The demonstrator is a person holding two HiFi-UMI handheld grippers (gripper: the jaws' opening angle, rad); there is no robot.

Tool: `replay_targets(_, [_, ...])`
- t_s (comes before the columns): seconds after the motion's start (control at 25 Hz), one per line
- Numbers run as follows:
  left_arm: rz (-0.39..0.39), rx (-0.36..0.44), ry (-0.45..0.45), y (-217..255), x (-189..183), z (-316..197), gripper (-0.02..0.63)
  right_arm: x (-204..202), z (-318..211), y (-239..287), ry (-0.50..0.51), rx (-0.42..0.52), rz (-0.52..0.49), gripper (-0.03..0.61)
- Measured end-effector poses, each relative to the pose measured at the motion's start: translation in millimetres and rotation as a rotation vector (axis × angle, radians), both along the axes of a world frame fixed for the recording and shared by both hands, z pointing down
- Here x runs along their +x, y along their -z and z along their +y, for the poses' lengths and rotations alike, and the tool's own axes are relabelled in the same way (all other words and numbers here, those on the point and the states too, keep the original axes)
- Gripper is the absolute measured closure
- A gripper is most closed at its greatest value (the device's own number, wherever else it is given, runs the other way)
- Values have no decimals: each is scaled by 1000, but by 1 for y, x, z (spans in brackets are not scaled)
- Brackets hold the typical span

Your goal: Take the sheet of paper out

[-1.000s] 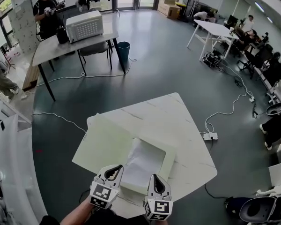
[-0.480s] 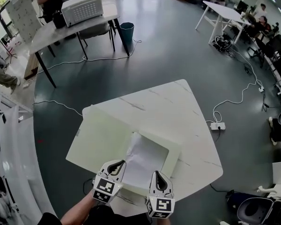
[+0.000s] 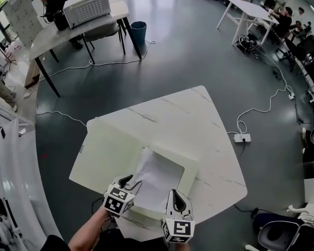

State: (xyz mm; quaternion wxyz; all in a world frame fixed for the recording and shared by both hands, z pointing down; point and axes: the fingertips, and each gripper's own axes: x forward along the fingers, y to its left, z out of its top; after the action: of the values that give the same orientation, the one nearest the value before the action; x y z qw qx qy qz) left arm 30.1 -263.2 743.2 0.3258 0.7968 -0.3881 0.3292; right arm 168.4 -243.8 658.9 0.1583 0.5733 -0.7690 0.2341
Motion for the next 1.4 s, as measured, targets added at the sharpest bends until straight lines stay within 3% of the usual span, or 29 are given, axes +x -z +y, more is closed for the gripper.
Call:
replay_targets(0.16, [-15,-60,2,-17,3,1,403,8,-2,-3,-4,-8,3,560])
replay_targets(0.76, [-94,-133,30,-63,6,-8,402,26,-3,-6,-7,-13,1,560])
replay_targets(1.0, [-143,-151,28,-70,1,-4,449,28,-1,-6,-12,-13,1,560])
replay_targets(1.16, [-183,-125,54,-74,-5,-7,554,30,1,-8,-10,-14,-1,560])
replay_targets(1.4, [-207,-118,77,-77,-6,-8,575,33,1,-10,-10,-17,0,561])
